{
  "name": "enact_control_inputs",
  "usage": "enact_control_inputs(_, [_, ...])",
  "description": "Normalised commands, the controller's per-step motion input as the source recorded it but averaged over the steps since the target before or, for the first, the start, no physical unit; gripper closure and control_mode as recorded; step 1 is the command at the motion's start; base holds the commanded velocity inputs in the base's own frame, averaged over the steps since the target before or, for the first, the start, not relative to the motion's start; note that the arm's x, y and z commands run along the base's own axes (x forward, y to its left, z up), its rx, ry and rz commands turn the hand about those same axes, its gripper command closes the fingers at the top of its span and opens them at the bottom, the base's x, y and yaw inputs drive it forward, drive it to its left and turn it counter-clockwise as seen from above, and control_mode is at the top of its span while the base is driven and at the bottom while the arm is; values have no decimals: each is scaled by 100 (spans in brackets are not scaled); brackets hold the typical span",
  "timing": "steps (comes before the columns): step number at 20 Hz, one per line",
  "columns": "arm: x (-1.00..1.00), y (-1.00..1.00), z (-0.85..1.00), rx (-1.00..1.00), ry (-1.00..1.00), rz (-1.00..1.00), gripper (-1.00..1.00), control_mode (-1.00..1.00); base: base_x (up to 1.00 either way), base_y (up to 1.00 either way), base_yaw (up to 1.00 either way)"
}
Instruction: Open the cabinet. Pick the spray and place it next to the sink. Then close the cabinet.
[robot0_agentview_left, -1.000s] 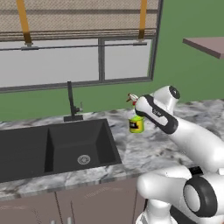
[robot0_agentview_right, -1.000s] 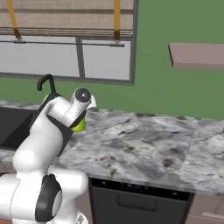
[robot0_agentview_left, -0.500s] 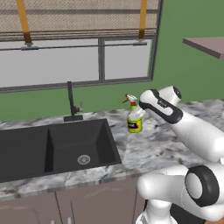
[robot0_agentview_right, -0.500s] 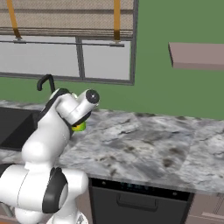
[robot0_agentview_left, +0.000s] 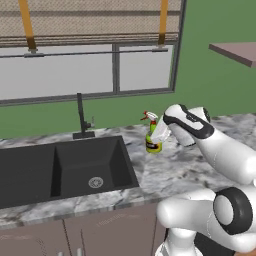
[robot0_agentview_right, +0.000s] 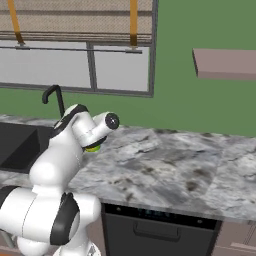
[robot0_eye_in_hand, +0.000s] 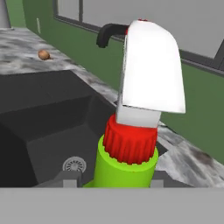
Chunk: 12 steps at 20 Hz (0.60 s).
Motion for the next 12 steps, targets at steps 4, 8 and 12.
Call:
enact_control_inputs(4, [13,0,-10,0,3,0,100,-100,0,0,0])
enact_control_inputs(8, [8,0,-23,0,6,0,100,-100,0,0,0])
enact_control_inputs(12, [1,0,-37,0,10,0,100,-100,0,0,0])
